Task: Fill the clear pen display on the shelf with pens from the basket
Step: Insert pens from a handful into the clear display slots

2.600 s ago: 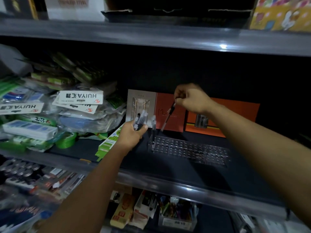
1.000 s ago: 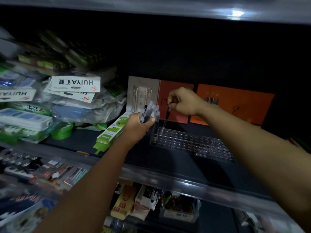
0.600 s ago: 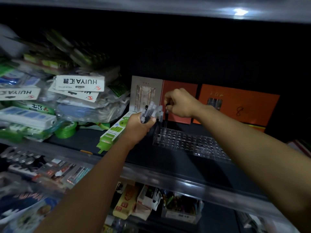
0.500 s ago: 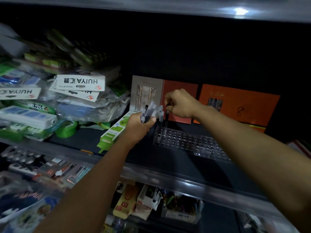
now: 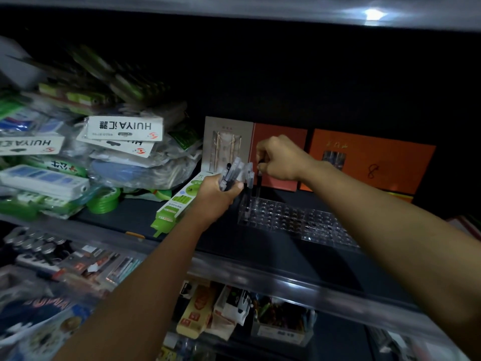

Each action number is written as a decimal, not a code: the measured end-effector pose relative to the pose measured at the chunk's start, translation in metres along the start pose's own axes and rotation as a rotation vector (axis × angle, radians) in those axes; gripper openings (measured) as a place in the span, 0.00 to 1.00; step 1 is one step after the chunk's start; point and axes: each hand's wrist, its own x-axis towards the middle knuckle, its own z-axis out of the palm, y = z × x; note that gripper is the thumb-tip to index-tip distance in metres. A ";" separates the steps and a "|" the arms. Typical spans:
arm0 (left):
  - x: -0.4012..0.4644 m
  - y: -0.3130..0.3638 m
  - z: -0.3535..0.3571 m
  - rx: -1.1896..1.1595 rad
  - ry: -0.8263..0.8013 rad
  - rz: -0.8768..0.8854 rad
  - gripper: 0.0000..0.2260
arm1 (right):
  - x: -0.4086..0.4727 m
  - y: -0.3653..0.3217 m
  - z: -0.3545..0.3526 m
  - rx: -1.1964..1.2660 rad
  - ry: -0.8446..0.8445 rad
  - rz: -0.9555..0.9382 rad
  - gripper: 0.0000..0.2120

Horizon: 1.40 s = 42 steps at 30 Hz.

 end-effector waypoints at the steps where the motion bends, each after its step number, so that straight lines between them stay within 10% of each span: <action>1: 0.000 0.000 0.000 0.004 0.001 -0.003 0.12 | 0.000 0.000 0.001 0.007 -0.004 0.001 0.04; 42: -0.008 0.011 0.003 -0.003 -0.044 0.067 0.04 | -0.021 -0.020 -0.024 0.283 -0.008 -0.118 0.05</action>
